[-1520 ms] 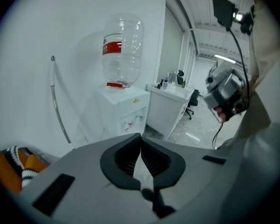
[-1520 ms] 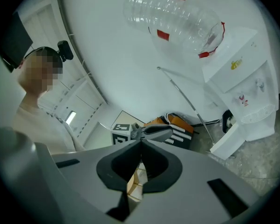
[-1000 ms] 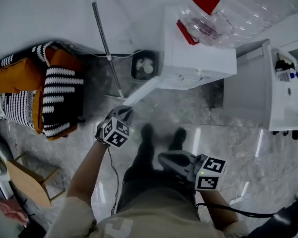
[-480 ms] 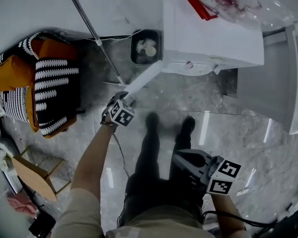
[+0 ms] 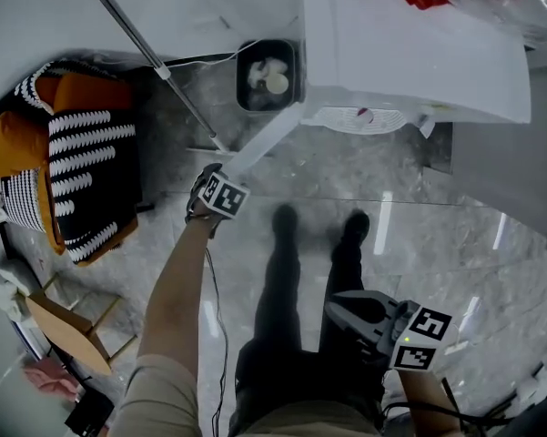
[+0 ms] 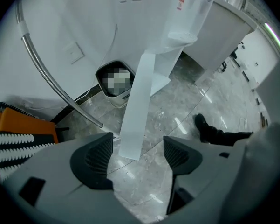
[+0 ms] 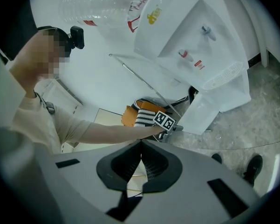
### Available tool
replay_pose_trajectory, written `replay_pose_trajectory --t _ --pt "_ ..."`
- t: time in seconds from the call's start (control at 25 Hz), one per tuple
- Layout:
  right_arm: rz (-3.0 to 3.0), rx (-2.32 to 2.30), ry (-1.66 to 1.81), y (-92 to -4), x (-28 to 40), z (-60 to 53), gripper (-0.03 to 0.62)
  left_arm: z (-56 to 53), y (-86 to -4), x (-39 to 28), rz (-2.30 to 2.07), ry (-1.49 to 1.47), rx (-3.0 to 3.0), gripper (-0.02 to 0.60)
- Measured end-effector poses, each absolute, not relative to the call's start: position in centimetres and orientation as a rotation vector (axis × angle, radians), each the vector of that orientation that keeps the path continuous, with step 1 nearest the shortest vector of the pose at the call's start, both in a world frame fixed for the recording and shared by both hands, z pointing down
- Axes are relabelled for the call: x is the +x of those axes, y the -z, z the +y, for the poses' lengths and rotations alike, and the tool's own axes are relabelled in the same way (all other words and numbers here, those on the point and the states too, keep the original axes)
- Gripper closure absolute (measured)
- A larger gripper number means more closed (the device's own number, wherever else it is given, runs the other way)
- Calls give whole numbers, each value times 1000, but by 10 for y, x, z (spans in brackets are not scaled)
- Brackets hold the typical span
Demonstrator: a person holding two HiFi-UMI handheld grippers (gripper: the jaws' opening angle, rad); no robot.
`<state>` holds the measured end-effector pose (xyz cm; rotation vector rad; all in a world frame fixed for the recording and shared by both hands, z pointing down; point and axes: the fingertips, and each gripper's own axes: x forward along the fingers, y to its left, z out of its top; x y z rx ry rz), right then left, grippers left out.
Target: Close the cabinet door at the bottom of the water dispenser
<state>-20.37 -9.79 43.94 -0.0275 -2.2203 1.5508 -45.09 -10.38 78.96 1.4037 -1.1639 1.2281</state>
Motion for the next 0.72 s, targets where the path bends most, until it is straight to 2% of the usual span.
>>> replay_pose_trajectory --t 0.52,0.72 --pt "-2143 24 -1603 -477 -174 -98 582 -115 -840 -453 -1193 -1323 1352 279" --pt "-2127 34 -1653 -486 -166 -93 582 -105 -848 -432 -1093 -1313 1358 279"
